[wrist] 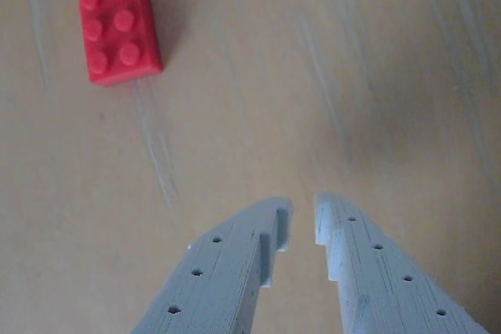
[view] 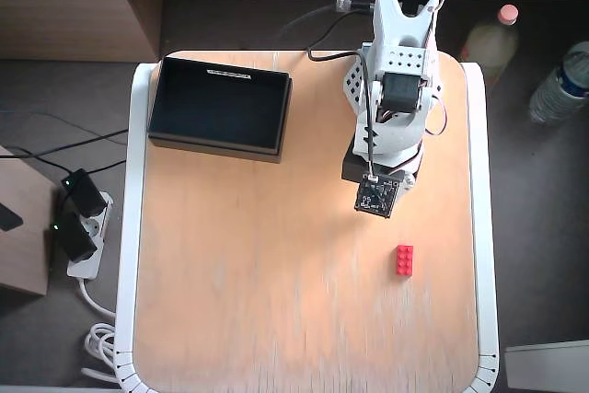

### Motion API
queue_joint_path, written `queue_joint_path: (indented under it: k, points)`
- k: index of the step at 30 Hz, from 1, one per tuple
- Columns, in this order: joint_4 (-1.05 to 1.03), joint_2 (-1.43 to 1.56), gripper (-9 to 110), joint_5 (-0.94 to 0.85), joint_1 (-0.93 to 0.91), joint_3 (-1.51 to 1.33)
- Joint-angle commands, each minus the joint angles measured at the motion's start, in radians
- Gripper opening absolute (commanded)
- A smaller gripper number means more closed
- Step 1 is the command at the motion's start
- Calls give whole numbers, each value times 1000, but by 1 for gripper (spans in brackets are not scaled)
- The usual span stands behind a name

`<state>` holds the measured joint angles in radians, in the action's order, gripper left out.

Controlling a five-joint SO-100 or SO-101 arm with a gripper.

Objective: Grasp a lego block and put it in the bin.

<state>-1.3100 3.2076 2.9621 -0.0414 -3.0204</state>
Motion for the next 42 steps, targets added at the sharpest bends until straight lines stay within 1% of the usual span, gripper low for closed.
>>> queue_joint_path:
  k: [1, 3, 6, 7, 9, 17, 29, 37, 42]
  points:
    - [-8, 87, 0, 2, 8, -155]
    - [-6, 87, 0, 9, 8, -155]
    - [-6, 86, 0, 72, 8, -155]
    - [-6, 86, 0, 100, 8, -155]
    - [-6, 84, 0, 222, 6, -155]
    - [-2, 51, 0, 304, 8, -135]
    - [18, -250, 0, 278, 26, 158]
    - [44, -465, 1, 210, 75, 330]
    - [123, -572, 4, 166, 94, 410]
